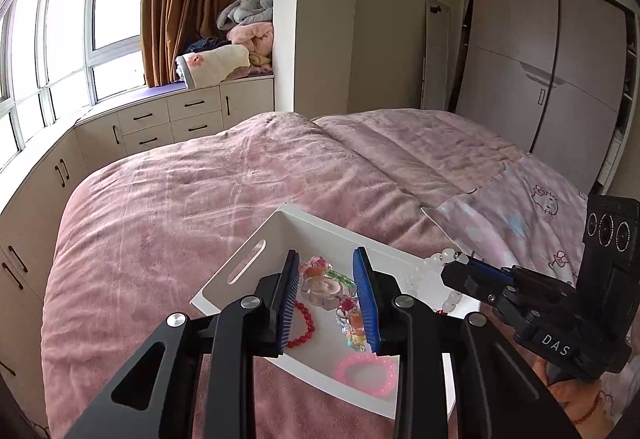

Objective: Organize jewelry
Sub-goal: 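Lift both bracelets and lower them into the white tray, then open both tools over the tray and withdraw them toward the blanket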

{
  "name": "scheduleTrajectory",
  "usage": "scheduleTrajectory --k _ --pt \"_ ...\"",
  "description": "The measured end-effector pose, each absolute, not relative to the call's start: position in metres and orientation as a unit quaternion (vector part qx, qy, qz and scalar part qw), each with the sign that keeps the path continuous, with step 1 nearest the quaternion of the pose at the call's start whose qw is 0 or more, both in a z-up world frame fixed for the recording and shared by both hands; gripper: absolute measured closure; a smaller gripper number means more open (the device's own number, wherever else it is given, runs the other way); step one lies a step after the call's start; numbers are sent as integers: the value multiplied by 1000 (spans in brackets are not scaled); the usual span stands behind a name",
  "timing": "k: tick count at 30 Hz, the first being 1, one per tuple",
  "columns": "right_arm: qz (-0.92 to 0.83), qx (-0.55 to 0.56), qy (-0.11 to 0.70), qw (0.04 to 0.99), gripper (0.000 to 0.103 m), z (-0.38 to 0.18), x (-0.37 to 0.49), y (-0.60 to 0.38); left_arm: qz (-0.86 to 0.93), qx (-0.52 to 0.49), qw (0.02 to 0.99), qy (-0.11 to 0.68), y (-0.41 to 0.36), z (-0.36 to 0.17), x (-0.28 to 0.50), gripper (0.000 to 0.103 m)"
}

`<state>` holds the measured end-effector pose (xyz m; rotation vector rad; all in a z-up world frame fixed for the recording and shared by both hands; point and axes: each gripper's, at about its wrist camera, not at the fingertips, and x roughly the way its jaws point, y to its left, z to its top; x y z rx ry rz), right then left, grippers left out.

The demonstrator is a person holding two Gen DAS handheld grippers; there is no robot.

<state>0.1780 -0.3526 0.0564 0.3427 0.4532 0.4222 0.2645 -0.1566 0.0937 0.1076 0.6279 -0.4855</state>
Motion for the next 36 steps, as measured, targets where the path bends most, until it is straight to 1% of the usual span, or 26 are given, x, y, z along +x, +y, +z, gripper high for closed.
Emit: scheduleTrajectory --k 5,14,20,23,25,26,27,29,31,33,34,35,36 --pt "196 171 251 932 92 41 193 -357 -227 64 912 334 -176 74 298 70" --pt "179 162 303 922 92 16 214 -358 -198 110 890 395 -208 13 352 70" --pt "183 151 328 914 92 3 221 -351 -156 161 875 429 -219 -25 372 70" --pt "184 143 328 915 91 3 220 -347 -149 162 869 442 -220 -35 375 70" --pt "184 140 328 916 91 3 220 -345 -143 160 873 437 -219 -36 372 57" --pt "183 139 327 917 91 4 219 -345 -138 159 879 429 -218 -33 369 42" --pt "181 137 326 918 91 4 219 -345 -137 154 884 419 -217 -30 366 36" --pt "180 133 322 920 91 6 217 -344 -141 147 891 407 -213 -22 361 35" --pt "177 126 314 924 91 8 215 -342 -138 147 896 395 -208 -13 356 31" --pt "176 120 297 931 89 14 210 -341 -136 144 907 371 -200 1 347 24" --pt "172 113 283 937 80 18 206 -340 -134 143 914 356 -194 10 342 21" --pt "168 107 269 942 62 22 201 -338 -132 142 920 339 -188 20 336 15" --pt "166 102 252 948 53 28 195 -337 -125 143 928 321 -182 30 330 9"
